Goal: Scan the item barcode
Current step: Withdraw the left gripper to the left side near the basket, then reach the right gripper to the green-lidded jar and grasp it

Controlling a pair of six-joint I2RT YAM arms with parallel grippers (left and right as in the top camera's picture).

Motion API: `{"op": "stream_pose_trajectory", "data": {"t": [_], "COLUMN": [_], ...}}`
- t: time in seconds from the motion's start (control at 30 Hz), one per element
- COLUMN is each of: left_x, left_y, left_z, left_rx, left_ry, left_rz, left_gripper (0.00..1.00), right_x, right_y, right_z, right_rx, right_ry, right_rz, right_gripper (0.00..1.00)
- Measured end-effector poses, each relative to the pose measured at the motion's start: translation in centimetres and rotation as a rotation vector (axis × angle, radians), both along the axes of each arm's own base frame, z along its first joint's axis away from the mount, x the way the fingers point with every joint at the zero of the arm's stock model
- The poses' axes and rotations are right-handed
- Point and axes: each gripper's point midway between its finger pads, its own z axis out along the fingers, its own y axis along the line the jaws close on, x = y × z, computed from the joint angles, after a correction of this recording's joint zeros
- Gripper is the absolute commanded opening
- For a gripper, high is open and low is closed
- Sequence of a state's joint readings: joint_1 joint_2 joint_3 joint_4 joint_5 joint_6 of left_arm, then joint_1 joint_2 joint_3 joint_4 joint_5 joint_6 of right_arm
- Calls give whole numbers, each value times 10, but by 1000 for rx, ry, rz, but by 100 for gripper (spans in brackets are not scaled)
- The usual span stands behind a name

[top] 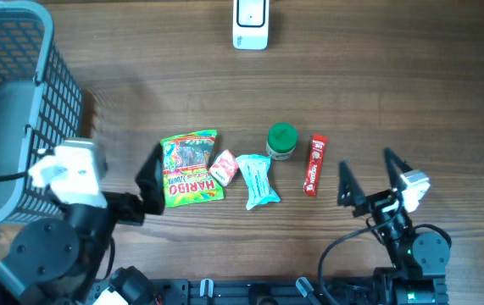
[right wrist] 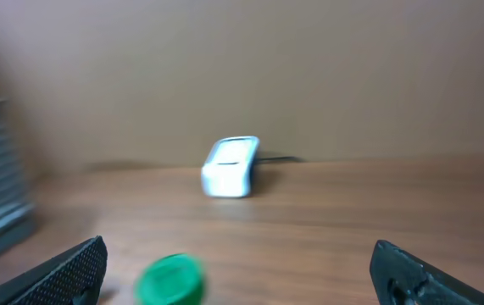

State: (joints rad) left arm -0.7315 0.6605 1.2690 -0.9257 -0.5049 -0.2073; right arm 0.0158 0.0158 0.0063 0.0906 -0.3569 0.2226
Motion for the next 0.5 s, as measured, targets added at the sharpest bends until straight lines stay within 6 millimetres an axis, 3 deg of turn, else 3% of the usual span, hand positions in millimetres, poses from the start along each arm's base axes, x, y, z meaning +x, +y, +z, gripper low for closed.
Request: {"op": "stream_pose_trajectory", "data": {"t": [0.13,0.27,0.5], "left_x": [6,16,8], "left_y": [-11,-14,-29], "left_z": [-8,-19,-46], "left_rx": [46,106,170], "left_ry": [29,65,173], "left_rz": [-37,-12,-119], "left_gripper": [100,100,100], "right_x": [-10,-19,-32], "right_y": [23,41,59], "right_z": [-7,-26,-37], "right_rx": [59,216,498], "right_ry": [63,242,495], "right_rz": [155,280,397], "right_gripper": [100,100,100]}}
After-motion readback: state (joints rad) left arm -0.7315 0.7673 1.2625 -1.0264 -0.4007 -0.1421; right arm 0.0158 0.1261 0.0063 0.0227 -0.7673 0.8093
